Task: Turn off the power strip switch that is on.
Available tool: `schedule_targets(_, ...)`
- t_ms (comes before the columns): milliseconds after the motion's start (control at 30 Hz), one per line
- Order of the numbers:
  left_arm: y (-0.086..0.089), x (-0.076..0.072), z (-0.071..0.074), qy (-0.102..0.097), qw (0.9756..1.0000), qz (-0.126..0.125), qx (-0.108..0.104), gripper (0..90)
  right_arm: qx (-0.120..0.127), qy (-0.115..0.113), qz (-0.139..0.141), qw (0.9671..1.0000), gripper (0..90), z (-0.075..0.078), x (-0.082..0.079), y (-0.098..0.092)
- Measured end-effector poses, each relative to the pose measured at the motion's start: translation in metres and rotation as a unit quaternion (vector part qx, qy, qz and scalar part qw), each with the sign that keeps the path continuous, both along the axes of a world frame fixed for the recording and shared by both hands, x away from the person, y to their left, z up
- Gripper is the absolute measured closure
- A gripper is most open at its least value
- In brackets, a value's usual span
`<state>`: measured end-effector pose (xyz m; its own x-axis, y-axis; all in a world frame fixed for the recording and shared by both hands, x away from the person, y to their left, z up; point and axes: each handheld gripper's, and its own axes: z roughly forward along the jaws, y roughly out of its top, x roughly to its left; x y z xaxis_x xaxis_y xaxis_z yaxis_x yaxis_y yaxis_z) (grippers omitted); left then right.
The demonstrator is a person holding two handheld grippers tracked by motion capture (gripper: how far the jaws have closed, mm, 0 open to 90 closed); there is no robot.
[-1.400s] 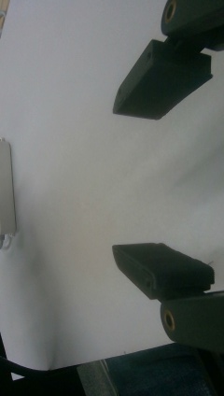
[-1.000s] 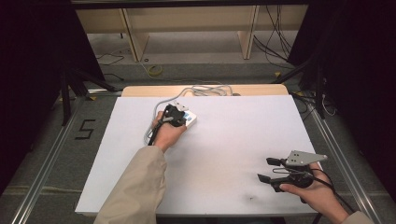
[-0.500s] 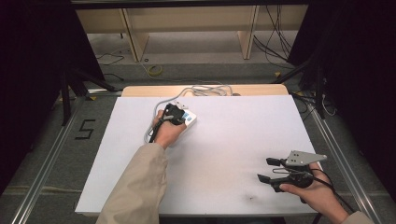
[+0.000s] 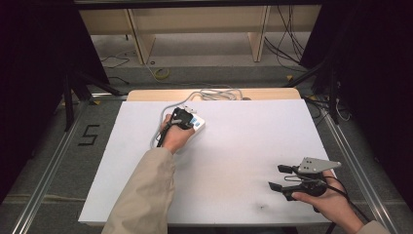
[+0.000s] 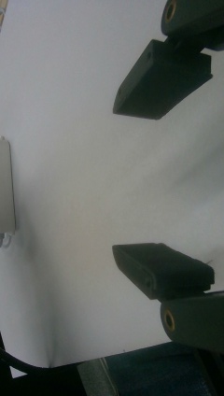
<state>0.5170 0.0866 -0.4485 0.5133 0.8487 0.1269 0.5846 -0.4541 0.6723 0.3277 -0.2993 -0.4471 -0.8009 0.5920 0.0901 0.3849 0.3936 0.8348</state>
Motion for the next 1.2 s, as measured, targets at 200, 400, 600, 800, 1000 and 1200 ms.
schedule_targets(200, -0.0007, 0.0016, 0.0008, 0.009, 1.0000, -0.001, 0.001, 89.9, 0.000, 0.000, 0.000, 1.0000, 27.5, -0.0001, -0.0001, 0.0004)
schedule_targets(400, -0.0011, 0.0030, -0.0008, 0.019, 0.9997, -0.005, 0.014, 89.9, 0.000, -0.001, 0.002, 1.0000, 27.4, 0.0000, -0.0001, 0.0003)
schedule_targets(600, 0.0003, 0.0045, -0.0027, 0.023, 0.9996, -0.002, 0.017, 89.9, 0.000, -0.001, 0.001, 1.0000, 27.4, -0.0001, -0.0002, 0.0005)
schedule_targets(800, -0.0003, 0.0054, -0.0038, 0.025, 0.9996, -0.001, 0.015, 89.9, 0.000, 0.001, 0.001, 1.0000, 27.4, -0.0001, -0.0003, 0.0004)
schedule_targets(1000, -0.0008, 0.0063, -0.0029, 0.028, 0.9993, -0.005, 0.023, 89.9, -0.002, 0.001, 0.002, 1.0000, 27.4, -0.0002, -0.0004, 0.0004)
schedule_targets(1200, -0.0008, 0.0077, -0.0024, 0.034, 0.9992, -0.004, 0.021, 89.9, -0.002, 0.001, 0.002, 1.0000, 27.4, -0.0002, -0.0006, 0.0005)
